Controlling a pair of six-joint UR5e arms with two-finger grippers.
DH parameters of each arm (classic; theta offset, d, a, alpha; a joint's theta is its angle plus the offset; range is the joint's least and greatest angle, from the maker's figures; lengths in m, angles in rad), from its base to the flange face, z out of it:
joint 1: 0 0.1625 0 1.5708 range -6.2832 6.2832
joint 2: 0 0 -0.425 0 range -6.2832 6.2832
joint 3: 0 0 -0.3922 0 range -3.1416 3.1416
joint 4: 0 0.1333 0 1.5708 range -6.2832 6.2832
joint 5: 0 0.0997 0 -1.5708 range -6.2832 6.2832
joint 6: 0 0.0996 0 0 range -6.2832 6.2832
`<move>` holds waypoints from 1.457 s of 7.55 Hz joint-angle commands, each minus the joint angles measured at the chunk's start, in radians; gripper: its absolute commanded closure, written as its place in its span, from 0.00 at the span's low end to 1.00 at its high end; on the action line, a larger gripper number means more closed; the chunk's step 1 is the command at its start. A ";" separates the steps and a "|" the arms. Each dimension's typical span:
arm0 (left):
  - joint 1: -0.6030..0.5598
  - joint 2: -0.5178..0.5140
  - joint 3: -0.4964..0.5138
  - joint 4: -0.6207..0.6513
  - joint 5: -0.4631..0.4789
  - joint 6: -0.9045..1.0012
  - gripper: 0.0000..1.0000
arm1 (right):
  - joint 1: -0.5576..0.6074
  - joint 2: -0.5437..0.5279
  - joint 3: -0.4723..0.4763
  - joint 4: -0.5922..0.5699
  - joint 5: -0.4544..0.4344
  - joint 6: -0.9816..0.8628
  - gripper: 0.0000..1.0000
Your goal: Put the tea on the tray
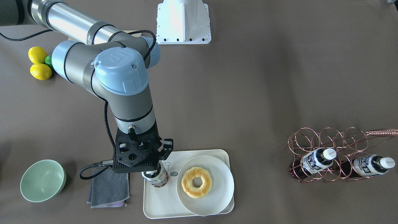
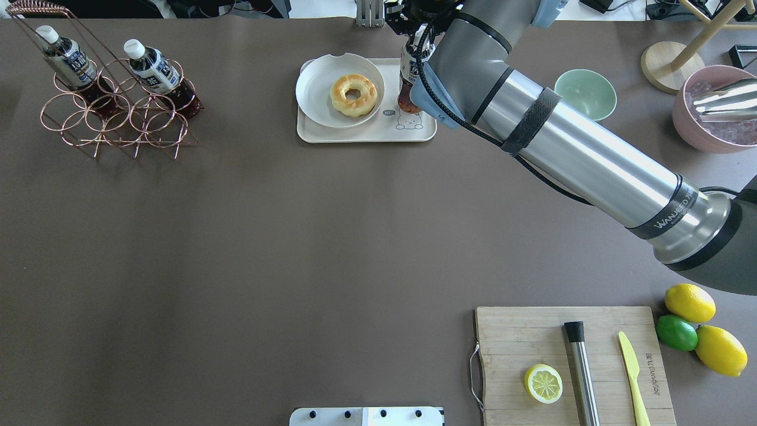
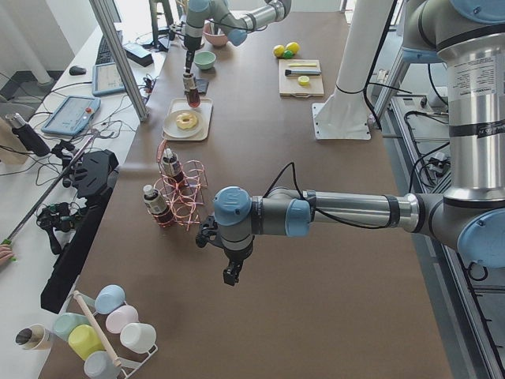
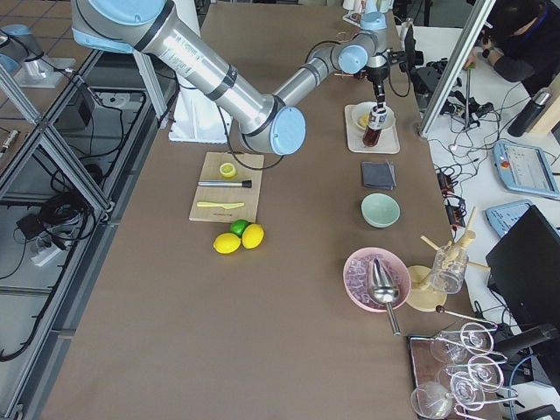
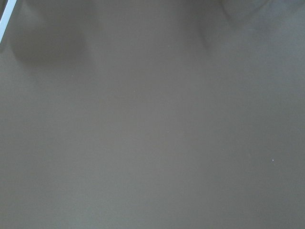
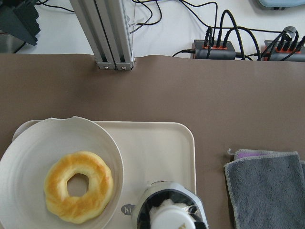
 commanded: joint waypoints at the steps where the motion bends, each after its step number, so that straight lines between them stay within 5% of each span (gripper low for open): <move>1: 0.000 -0.002 0.001 0.000 0.000 -0.001 0.01 | -0.005 -0.003 0.000 0.004 -0.005 -0.007 1.00; 2: 0.000 -0.004 0.004 0.000 0.000 -0.001 0.01 | -0.004 -0.005 0.000 0.013 -0.003 -0.004 0.88; 3: 0.000 -0.005 0.005 0.000 0.000 -0.001 0.01 | -0.005 -0.006 0.000 0.014 -0.006 -0.004 0.26; 4: 0.000 -0.004 0.005 0.000 0.000 -0.001 0.01 | -0.005 -0.006 0.001 0.025 -0.008 -0.004 0.01; 7: 0.002 -0.005 0.008 0.000 0.000 -0.001 0.01 | 0.019 0.004 0.005 0.030 0.006 -0.008 0.00; 9: 0.002 -0.007 0.008 0.002 0.000 0.000 0.01 | 0.094 -0.003 0.015 0.021 0.168 -0.014 0.00; 11: 0.002 -0.007 0.008 0.005 0.002 0.000 0.01 | 0.146 -0.130 0.201 -0.112 0.219 -0.113 0.00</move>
